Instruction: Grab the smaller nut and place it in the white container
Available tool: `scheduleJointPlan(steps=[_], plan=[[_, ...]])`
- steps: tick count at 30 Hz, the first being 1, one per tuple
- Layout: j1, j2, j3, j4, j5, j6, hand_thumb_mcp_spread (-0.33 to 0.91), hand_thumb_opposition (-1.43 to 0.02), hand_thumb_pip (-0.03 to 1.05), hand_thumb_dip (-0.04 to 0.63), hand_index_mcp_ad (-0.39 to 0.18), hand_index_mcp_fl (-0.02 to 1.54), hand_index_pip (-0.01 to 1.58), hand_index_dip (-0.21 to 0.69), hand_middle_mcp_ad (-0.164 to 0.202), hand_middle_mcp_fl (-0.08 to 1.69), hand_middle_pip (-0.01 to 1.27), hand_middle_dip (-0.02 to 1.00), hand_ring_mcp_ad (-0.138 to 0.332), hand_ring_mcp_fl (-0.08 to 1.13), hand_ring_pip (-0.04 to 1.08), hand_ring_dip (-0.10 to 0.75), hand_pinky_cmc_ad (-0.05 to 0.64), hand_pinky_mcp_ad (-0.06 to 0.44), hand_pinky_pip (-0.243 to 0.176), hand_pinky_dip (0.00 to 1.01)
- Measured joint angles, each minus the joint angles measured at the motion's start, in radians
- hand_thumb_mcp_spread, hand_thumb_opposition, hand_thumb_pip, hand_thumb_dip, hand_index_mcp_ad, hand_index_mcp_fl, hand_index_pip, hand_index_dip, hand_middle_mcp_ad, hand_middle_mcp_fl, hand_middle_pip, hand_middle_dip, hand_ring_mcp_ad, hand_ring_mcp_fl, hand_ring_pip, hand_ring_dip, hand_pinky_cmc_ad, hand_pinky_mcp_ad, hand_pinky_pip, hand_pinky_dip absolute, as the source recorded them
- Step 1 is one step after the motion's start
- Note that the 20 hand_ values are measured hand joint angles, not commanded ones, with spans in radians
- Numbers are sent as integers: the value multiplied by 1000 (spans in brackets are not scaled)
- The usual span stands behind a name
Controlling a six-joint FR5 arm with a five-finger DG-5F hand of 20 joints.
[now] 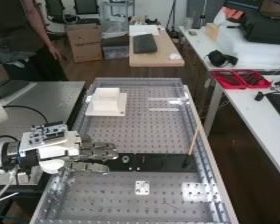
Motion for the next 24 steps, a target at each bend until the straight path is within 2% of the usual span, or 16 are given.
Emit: scheduleJointPlan(steps=[2, 24], plan=[[0, -1, 0, 0, 1, -1, 344, -853, 860, 190, -176, 12, 1550, 87, 59, 3, 112, 216, 136, 0, 58, 93, 351, 260, -89, 201], [-2, -17, 18, -14, 3, -27, 353, -853, 855, 188, -176, 12, 1550, 87, 59, 3, 112, 216, 136, 0, 58, 93, 346, 260, -89, 197]])
